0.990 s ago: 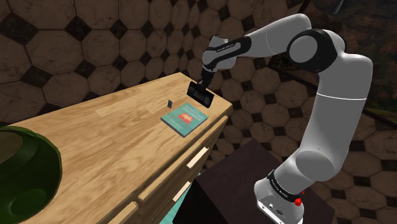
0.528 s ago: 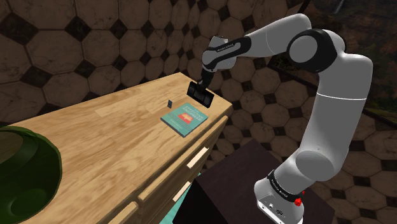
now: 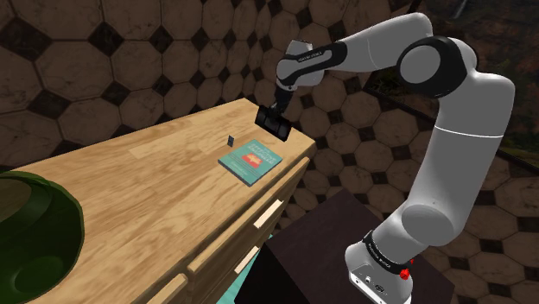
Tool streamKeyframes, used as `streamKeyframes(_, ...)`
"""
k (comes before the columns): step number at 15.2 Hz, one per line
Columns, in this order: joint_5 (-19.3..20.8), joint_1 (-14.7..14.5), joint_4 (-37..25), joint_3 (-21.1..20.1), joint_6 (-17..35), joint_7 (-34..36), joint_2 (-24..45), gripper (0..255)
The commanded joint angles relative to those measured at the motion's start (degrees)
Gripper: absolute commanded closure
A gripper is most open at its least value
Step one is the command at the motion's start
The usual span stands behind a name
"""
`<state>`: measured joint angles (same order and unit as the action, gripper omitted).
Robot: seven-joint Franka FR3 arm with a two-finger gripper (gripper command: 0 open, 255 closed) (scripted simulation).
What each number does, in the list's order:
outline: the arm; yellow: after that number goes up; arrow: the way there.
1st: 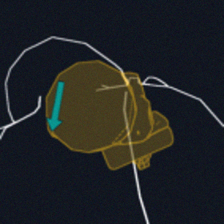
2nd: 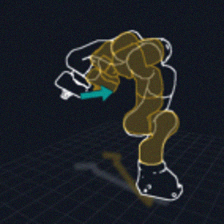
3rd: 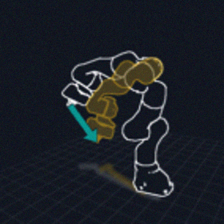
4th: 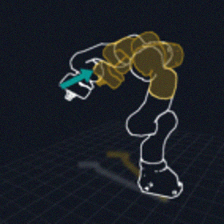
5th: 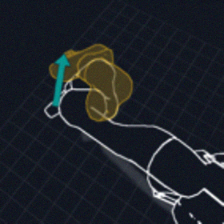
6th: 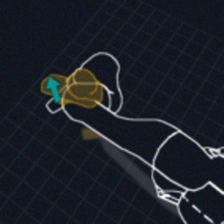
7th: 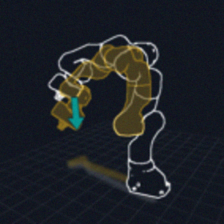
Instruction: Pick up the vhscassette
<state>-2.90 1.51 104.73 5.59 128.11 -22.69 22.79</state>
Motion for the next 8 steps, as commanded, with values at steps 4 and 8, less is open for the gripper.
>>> streamKeyframes(4, 0.27, -0.01, -1.00, 0.16, -3.02, 0.06, -2.04, 255)
streamKeyframes(8, 0.46, -0.06, -2.27, 0.24, -5.63, 0.19, -3.39, 255)
